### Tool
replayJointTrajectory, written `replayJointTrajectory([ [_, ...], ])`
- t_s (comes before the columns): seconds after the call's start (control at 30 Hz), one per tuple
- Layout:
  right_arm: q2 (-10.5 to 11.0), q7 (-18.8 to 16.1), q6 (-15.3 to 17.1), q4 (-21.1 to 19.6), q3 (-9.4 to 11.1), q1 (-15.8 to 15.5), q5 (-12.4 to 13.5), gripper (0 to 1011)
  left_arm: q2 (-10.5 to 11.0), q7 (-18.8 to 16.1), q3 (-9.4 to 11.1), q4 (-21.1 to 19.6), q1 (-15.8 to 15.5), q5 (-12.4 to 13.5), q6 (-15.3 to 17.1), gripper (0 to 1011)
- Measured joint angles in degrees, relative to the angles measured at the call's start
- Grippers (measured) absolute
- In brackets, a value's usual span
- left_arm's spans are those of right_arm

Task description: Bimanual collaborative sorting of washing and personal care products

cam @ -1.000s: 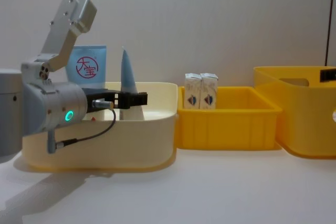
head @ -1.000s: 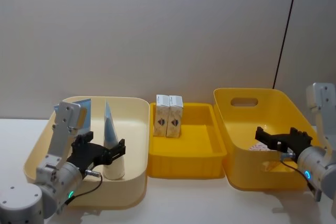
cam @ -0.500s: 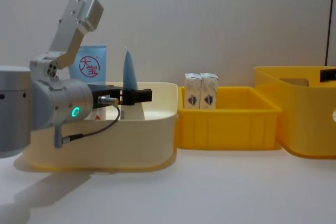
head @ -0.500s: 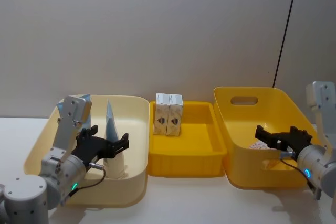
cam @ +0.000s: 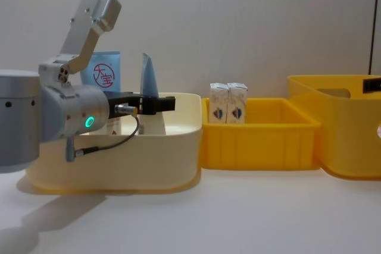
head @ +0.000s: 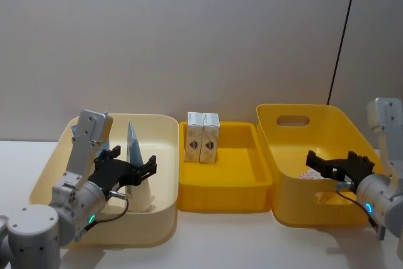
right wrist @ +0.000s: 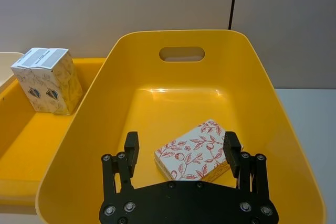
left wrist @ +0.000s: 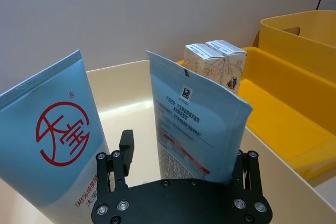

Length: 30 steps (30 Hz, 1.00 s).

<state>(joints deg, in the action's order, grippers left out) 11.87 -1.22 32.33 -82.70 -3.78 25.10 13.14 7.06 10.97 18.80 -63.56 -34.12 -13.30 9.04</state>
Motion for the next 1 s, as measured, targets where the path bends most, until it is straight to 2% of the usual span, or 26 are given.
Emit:
replayJointTrajectory([
  [0.1,0.0,0.0,0.0,0.0,0.0,0.0,0.0,1001,-0.1,0.1,0.0,0.2,-0.2,0.1,-0.1,947],
  [0.23,0.0,0.0,0.0,0.0,0.0,0.0,0.0,1001,-0.1,0.2,0.0,0.4,-0.3,0.1,-0.2,823],
  [0.27,0.0,0.0,0.0,0.0,0.0,0.0,0.0,1001,-0.1,0.2,0.0,0.5,-0.4,0.1,-0.2,823],
  [0.7,0.0,0.0,0.0,0.0,0.0,0.0,0.0,1001,-0.2,0.4,0.0,0.7,-0.6,0.2,-0.3,385],
  [0.8,0.0,0.0,0.0,0.0,0.0,0.0,0.0,1001,-0.2,0.4,0.0,0.8,-0.6,0.2,-0.4,332],
  [1.0,0.0,0.0,0.0,0.0,0.0,0.0,0.0,1001,-0.2,0.4,0.0,0.8,-0.7,0.2,-0.4,294],
])
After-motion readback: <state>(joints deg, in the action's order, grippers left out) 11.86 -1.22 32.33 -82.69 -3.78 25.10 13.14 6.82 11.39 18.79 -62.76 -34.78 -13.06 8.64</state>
